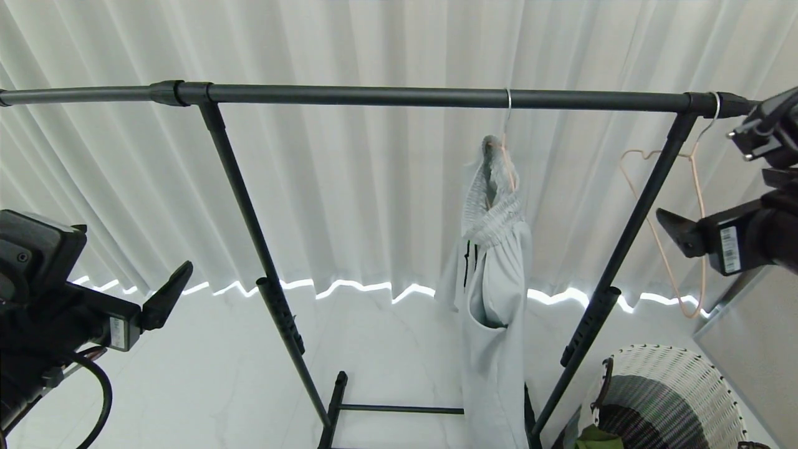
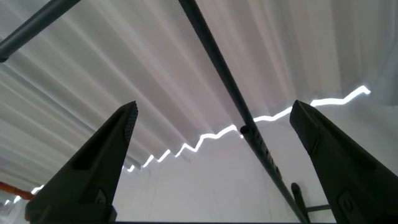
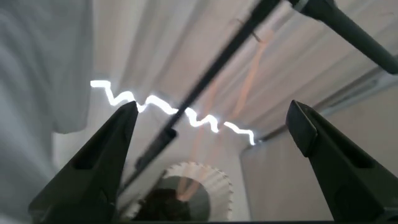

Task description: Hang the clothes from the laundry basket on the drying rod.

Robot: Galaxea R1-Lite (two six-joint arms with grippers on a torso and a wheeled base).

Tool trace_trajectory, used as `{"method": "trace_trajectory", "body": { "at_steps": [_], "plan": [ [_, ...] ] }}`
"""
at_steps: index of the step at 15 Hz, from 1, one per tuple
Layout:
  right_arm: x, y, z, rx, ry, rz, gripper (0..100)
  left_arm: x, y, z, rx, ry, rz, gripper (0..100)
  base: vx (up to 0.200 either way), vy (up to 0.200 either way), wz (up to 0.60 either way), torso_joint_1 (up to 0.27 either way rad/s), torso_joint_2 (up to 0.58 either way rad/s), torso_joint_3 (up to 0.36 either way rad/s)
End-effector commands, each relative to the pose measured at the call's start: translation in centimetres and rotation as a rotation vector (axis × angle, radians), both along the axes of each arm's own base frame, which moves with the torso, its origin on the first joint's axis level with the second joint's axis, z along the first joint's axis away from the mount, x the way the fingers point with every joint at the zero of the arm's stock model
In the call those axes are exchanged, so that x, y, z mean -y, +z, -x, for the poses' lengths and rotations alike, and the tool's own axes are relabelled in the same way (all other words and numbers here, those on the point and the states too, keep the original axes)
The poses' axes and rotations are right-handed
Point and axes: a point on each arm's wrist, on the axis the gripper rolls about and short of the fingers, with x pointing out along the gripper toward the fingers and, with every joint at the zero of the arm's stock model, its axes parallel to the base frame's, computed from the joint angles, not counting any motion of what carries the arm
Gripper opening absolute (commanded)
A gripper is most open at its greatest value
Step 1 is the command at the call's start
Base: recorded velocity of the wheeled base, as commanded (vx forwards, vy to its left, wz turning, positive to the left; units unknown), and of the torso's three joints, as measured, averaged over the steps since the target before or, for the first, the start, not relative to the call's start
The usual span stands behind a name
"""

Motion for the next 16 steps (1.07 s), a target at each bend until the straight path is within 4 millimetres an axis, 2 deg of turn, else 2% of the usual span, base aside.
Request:
{"method": "trace_trajectory", "body": {
  "at_steps": [1,4,9,16],
  "plan": [
    [3.6,-0.1,1.2,0.029,-0.066,0.016,100,-0.1,0.0,0.0,0.0,0.004,0.0,100,-0.2,0.0,0.0,-0.002,0.0,0.002],
    [5.8,-0.4,1.3,0.034,-0.168,0.02,100,-0.1,0.0,0.0,0.0,0.004,0.0,100,-0.2,0.0,0.0,0.01,0.0,0.001],
    [6.8,-1.0,1.5,0.023,-0.23,0.025,100,-0.1,0.0,0.1,0.002,0.002,0.003,100,-0.2,0.0,0.0,-0.002,0.0,0.005],
    [6.9,-1.1,1.5,0.021,-0.236,0.031,100,0.0,0.0,0.1,0.003,-0.004,0.003,100,0.0,0.0,0.0,0.0,0.0,0.0]
  ]
}}
